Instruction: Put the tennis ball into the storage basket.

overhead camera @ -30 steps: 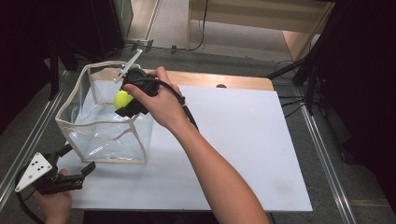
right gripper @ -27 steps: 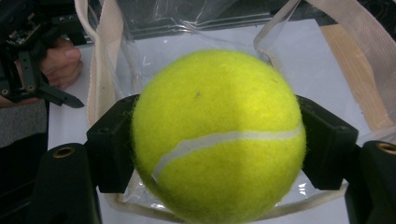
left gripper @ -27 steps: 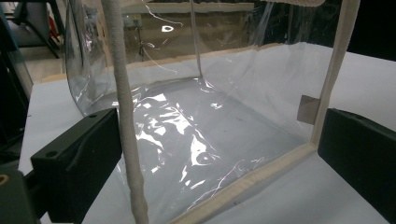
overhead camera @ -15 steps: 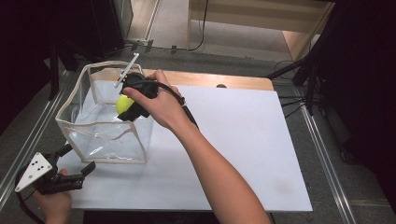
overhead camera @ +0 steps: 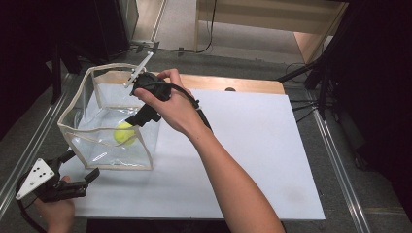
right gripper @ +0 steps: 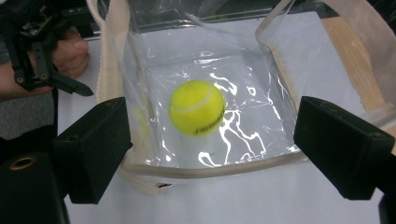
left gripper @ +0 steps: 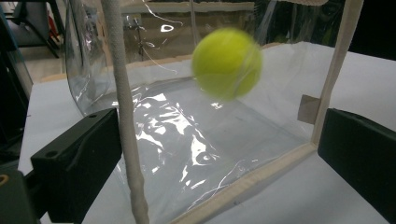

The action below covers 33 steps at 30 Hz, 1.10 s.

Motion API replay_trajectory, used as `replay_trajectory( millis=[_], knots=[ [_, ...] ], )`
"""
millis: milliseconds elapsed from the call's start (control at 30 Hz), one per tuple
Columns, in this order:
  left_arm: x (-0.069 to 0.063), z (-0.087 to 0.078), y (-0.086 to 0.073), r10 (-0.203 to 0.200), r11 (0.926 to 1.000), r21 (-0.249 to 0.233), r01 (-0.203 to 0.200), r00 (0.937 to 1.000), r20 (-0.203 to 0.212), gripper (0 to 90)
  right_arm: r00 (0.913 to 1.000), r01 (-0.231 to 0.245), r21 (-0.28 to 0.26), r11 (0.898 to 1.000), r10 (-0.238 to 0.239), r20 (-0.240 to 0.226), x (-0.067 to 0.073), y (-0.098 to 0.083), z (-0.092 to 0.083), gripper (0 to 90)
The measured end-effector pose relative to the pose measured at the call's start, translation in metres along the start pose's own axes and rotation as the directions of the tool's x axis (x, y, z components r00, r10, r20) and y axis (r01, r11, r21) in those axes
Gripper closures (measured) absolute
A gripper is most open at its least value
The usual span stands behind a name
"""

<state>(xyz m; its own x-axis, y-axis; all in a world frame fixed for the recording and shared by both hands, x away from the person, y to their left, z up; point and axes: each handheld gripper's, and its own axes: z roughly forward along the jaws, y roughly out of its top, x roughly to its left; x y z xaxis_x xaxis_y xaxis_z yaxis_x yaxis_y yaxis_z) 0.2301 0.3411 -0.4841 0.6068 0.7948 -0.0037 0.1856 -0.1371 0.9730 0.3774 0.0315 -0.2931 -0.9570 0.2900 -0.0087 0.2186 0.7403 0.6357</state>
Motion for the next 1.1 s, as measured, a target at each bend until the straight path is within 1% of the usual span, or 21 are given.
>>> replay_trajectory(
  millis=[33, 100, 133, 167, 267, 300, 367, 400, 433, 467, 500, 533, 600, 633, 667, 767, 833, 867, 1000, 1033, 1100],
  knots=[
    [0.0, 0.0, 0.0, 0.002, 1.0, 0.001, -0.002, 1.0, 0.0, 0.1, 1.0, -0.001, -0.005, 1.0, 0.001, -0.003, 0.0, -0.001, -0.003, 9.8],
    [0.0, 0.0, 0.0, 0.008, 1.0, 0.002, -0.008, 1.0, 0.001, 0.1, 0.9999, -0.011, -0.016, 1.0, 0.011, 0.007, 0.001, -0.004, -0.006, 9.6],
    [0.0, 0.0, 0.0, 0.002, 1.0, 0.0, -0.002, 1.0, 0.0, 0.1, 0.9998, -0.013, -0.015, 1.0, 0.013, 0.013, 0.001, -0.005, -0.009, 9.5],
    [0.0, 0.0, 0.0, 0.009, 1.0, 0.002, -0.009, 1.0, 0.001, 0.1, 0.9999, -0.009, -0.03, 1.0, 0.01, 0.013, 0.001, -0.006, -0.01, 8.7],
    [0.0, 0.0, 0.0, 0.008, 1.0, 0.004, -0.008, 1.0, 0.0, 0.1, 0.9998, -0.021, -0.037, 0.999, 0.021, 0.007, 0.001, -0.011, -0.014, 8.4],
    [0.0, 0.0, 0.0, 0.009, 1.0, 0.004, -0.009, 1.0, 0.001, 0.1, 0.9997, -0.017, -0.048, 0.999, 0.018, 0.016, 0.001, -0.012, -0.015, 8.4],
    [0.0, 0.0, 0.0, 0.008, 1.0, 0.004, -0.008, 1.0, 0.0, 0.1, 0.9997, -0.021, -0.05, 0.999, 0.022, 0.014, 0.001, -0.015, -0.017, 8.3],
    [0.0, 0.0, 0.0, 0.008, 1.0, 0.004, -0.008, 1.0, 0.0, 0.1, 0.9992, -0.034, -0.047, 0.998, 0.034, 0.018, 0.001, -0.017, -0.018, 7.4],
    [0.0, 0.0, 0.0, 0.008, 1.0, 0.004, -0.008, 1.0, 0.0, 0.1, 0.9995, -0.028, -0.05, 0.998, 0.028, 0.013, 0.0, -0.018, -0.017, 0.3],
    [0.0, 0.0, 0.0, 0.009, 1.0, 0.004, -0.009, 1.0, 0.0, 0.1, 0.9994, -0.033, -0.046, 0.998, 0.033, -0.003, 0.0, -0.02, -0.017, 0.0],
    [0.0, 0.0, 0.0, 0.01, 0.9999, 0.005, -0.01, 1.0, 0.0, 0.1, 0.9993, -0.038, -0.056, 0.998, 0.038, -0.001, 0.0, -0.022, -0.017, 0.0],
    [0.0, 0.0, 0.0, 0.01, 0.9999, 0.005, -0.01, 1.0, 0.0, 0.1, 0.9994, -0.033, -0.056, 0.998, 0.033, 0.002, 0.0, -0.023, -0.017, 0.0],
    [0.0, 0.0, 0.0, 0.009, 1.0, 0.004, -0.009, 1.0, 0.0, 0.1, 0.999, -0.041, -0.057, 0.998, 0.042, 0.014, 0.0, -0.026, -0.017, 0.0],
    [0.0, 0.0, 0.0, 0.009, 1.0, 0.004, -0.009, 1.0, 0.0, 0.1, 0.9989, -0.046, -0.049, 0.998, 0.047, 0.011, 0.001, -0.027, -0.017, 0.0],
    [0.0, 0.0, 0.0, 0.009, 1.0, 0.004, -0.009, 1.0, 0.001, 0.1, 0.9992, -0.039, -0.055, 0.998, 0.039, 0.012, 0.0, -0.028, -0.016, 0.0],
    [0.0, 0.0, 0.0, 0.01, 0.9999, 0.006, -0.01, 0.9999, 0.001, 0.1, 0.9986, -0.051, -0.053, 0.997, 0.052, 0.009, 0.0, -0.034, -0.016, 0.0],
    [-0.001, 0.0, 0.0, 0.006, 1.0, 0.002, -0.006, 1.0, 0.001, 0.1, 0.9985, -0.052, -0.055, 0.997, 0.053, 0.015, 0.0, -0.036, -0.015, 0.0],
    [-0.001, 0.0, 0.0, 0.006, 1.0, 0.002, -0.006, 1.0, 0.001, 0.1, 0.9981, -0.06, -0.047, 0.997, 0.06, 0.014, 0.001, -0.038, -0.015, 0.0],
    [-0.001, 0.0, 0.0, 0.006, 1.0, 0.002, -0.006, 1.0, 0.001, 0.1, 0.9983, -0.056, -0.054, 0.997, 0.057, 0.015, 0.001, -0.044, -0.012, 0.0],
    [0.0, 0.0, 0.0, 0.008, 1.0, 0.004, -0.008, 1.0, 0.0, 0.1, 0.9978, -0.061, -0.048, 0.997, 0.062, 0.023, 0.001, -0.046, -0.012, 0.0],
    [0.0, 0.0, 0.0, 0.008, 1.0, 0.004, -0.008, 1.0, 0.0, 0.1, 0.9977, -0.064, -0.053, 0.997, 0.065, 0.02, 0.001, -0.049, -0.01, 0.0]
  ],
)
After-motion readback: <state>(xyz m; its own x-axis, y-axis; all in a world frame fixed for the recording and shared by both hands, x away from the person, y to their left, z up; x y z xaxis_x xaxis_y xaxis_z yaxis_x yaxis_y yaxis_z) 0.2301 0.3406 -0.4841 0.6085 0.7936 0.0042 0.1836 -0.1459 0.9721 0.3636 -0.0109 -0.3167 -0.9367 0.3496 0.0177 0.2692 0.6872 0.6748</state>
